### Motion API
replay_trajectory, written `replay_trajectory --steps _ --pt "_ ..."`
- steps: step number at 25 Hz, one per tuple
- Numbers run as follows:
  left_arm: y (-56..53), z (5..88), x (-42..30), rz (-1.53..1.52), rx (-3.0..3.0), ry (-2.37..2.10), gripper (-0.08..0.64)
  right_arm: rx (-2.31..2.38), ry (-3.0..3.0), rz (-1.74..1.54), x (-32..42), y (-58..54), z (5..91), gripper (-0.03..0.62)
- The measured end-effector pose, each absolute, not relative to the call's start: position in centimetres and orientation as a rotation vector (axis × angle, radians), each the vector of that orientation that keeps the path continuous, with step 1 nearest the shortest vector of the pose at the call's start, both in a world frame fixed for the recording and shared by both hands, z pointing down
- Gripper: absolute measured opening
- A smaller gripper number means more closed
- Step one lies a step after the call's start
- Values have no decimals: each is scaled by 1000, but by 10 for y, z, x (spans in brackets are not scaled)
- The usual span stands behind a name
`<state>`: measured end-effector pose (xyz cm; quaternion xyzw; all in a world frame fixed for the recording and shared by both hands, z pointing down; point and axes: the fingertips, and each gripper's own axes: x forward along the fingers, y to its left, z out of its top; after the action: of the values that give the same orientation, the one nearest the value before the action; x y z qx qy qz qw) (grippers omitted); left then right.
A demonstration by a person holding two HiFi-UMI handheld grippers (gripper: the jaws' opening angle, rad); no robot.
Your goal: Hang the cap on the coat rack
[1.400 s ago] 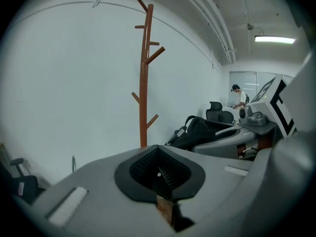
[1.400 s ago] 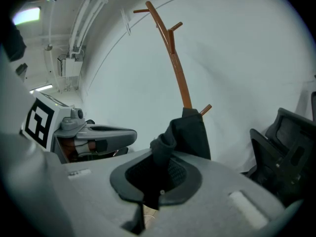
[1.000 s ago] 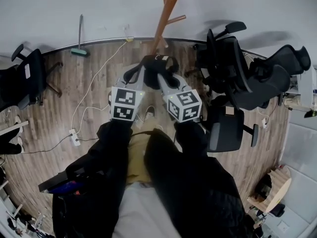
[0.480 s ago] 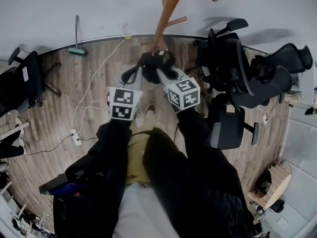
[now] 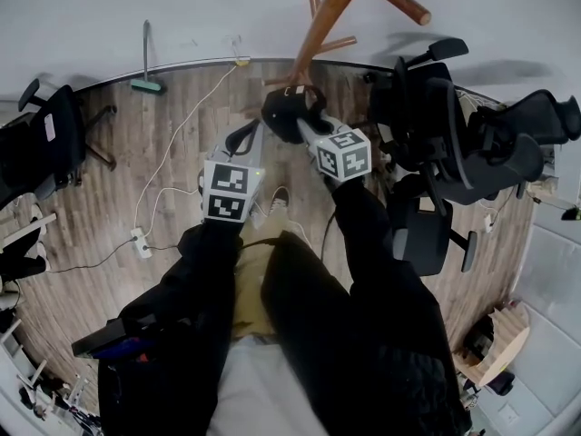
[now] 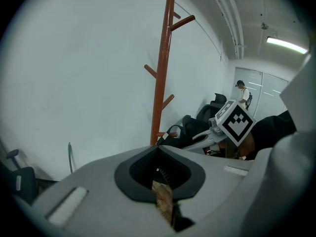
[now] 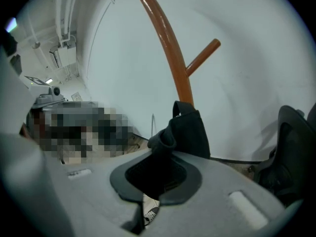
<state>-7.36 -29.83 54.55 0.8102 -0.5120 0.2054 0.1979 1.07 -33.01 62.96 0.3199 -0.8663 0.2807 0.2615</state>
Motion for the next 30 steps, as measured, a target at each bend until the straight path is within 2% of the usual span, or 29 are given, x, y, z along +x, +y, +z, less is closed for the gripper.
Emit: replay_trajectory --steps 15,17,20,30 --pt "-291 560 -93 628 2208 -1462 3 985 -2229 891 29 -365 685 8" --pt "-289 558 -94 628 2210 -1465 3 1013 -2215 891 28 -368 688 30" --pt "-289 554 -94 621 2216 -1470 3 1027 -2215 896 28 -368 685 104" --pt "-285 536 -86 574 2270 -1467 3 1169 -2293 809 39 -338 628 107"
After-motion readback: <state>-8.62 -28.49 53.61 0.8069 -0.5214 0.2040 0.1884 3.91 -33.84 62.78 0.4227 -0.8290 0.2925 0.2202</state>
